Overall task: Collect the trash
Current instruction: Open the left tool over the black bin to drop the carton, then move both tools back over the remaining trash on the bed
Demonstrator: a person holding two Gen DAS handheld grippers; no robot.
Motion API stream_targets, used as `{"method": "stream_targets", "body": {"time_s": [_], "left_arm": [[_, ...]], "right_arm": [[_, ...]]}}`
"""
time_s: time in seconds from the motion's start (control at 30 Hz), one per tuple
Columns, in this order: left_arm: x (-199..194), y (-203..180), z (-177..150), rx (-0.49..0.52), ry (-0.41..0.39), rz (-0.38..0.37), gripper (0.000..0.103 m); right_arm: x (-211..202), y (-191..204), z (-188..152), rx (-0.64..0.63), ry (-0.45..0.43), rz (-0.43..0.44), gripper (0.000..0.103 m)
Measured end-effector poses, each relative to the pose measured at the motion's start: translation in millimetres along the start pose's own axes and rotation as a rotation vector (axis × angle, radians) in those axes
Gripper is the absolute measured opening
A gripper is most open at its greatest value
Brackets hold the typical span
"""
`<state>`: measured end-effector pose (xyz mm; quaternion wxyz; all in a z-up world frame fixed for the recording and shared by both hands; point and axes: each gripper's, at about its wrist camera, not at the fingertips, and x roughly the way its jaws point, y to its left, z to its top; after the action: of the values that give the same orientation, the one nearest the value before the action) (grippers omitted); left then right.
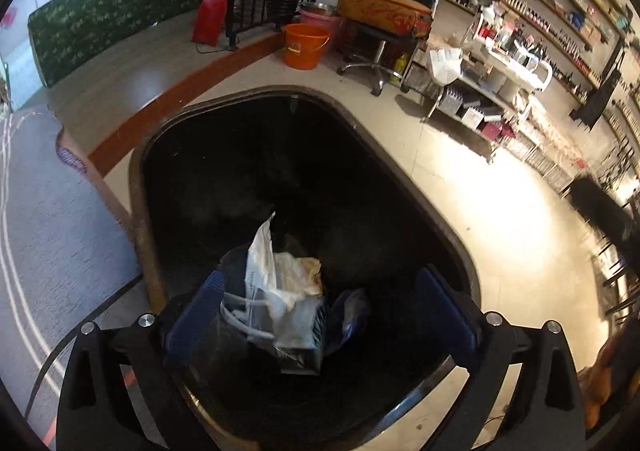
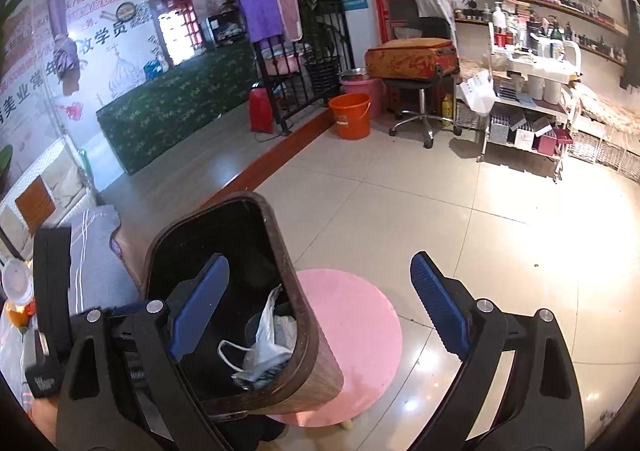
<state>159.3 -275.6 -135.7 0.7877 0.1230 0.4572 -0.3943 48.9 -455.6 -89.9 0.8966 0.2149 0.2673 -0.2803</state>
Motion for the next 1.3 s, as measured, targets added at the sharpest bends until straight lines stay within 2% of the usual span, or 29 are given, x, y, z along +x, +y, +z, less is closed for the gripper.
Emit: {"method": "stream_targets", "body": {"time_s": [0.07, 0.17, 0.37, 0.53, 0.63, 0.77, 0.9, 1.3], "left_arm": [[-6, 5, -3, -0.016, -0.008, 0.017, 0.096], [-23, 13, -12, -0.065, -0.053, -0.003, 0.096], [-58, 18, -21, -0.104, -0.150, 0.035, 0.097], [-89, 35, -28, -0.181, -0.217, 0.027, 0.097], [-105, 43, -33, -0.204, -0.262, 0.059, 0.097], [-118, 55, -40, -0.229, -0.286, 0.133, 0.097], [-135, 73, -52, -0.284, -0.320, 0.150, 0.097], [-179, 135, -103, -0.425, -0.346, 0.255, 0.097]], "right_arm": [[-2, -1, 1, 0.007, -0.013, -0.010, 0.091], [1, 2, 1, 0.009, 0.000, -0.016, 0.092], [1, 17, 2, 0.003, 0.007, 0.010, 0.092], [-7, 36, 1, -0.031, -0.009, 0.034, 0.094], [-8, 48, -1, -0.055, -0.003, 0.055, 0.095], [-9, 61, -3, -0.085, 0.006, 0.085, 0.095], [-10, 78, -7, -0.112, 0.024, 0.125, 0.095], [-13, 150, -29, -0.238, 0.088, 0.274, 0.096]]}}
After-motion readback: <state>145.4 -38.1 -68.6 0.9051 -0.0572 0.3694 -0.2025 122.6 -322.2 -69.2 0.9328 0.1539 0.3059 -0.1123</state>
